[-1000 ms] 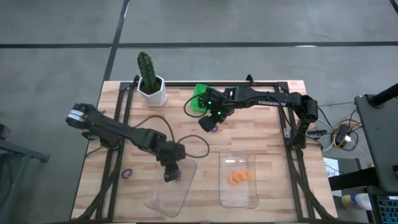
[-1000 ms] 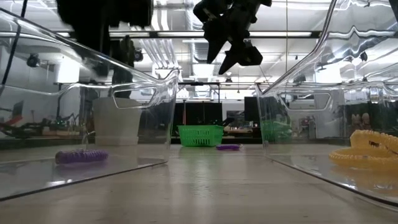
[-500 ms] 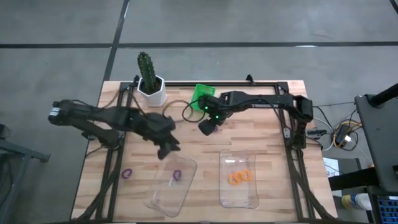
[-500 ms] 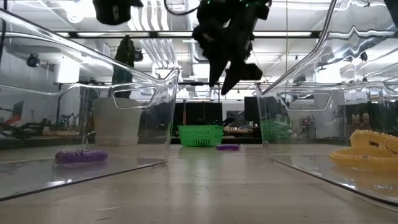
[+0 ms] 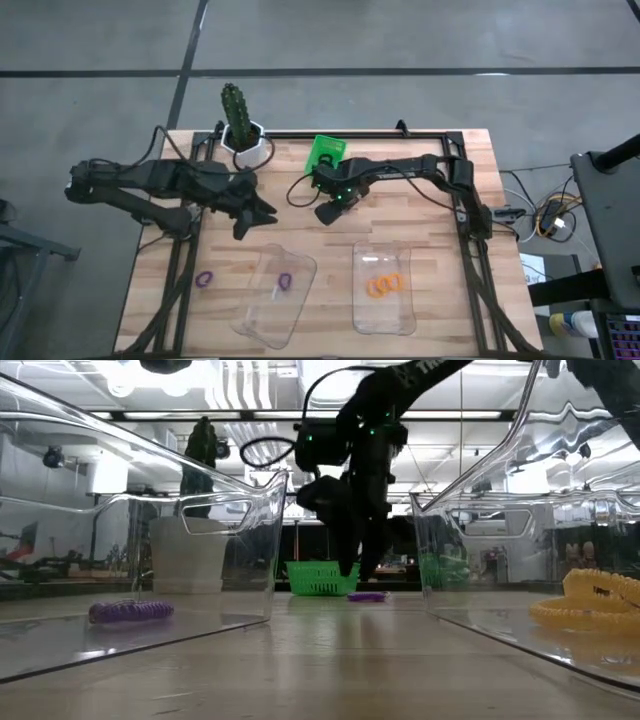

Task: Sort spring keychains
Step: Put the top violet spring keychain into the left transparent bin

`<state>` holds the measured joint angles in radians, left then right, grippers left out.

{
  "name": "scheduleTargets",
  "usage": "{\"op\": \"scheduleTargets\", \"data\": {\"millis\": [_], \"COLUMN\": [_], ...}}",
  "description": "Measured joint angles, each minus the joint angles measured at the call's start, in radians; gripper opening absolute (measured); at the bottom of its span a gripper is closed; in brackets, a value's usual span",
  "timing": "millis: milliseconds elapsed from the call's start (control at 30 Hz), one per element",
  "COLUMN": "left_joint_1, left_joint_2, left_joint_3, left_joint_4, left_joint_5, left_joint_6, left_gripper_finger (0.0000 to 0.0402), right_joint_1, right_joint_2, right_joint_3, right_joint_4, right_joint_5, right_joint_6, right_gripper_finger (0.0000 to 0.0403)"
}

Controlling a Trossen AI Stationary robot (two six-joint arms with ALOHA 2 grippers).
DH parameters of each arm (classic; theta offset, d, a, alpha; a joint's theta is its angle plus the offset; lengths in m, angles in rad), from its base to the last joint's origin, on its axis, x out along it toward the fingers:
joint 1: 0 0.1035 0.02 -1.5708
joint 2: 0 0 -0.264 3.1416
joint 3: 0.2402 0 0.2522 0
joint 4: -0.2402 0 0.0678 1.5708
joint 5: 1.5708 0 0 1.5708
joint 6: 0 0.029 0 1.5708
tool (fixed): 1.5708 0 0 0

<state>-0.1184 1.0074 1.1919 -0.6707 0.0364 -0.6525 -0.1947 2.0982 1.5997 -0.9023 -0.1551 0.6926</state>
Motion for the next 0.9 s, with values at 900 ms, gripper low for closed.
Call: {"op": "scheduleTargets", "data": {"millis": [900], "left_joint_1": [0.001], "left_joint_2": [-0.010], "left_joint_3": [-0.001], "left_joint_4": [-0.027], "left_joint_5": [-0.071], "left_joint_6": [0.073], "left_gripper_finger": [0.0153], "right_joint_1": [-0.034], "right_joint_2": [0.071], "right_joint_3": [0.002], "right_joint_4": [0.002], "right_joint_5": [-0.035], "right_joint_6": [-0.023], "right_gripper_finger": [0.0075]}}
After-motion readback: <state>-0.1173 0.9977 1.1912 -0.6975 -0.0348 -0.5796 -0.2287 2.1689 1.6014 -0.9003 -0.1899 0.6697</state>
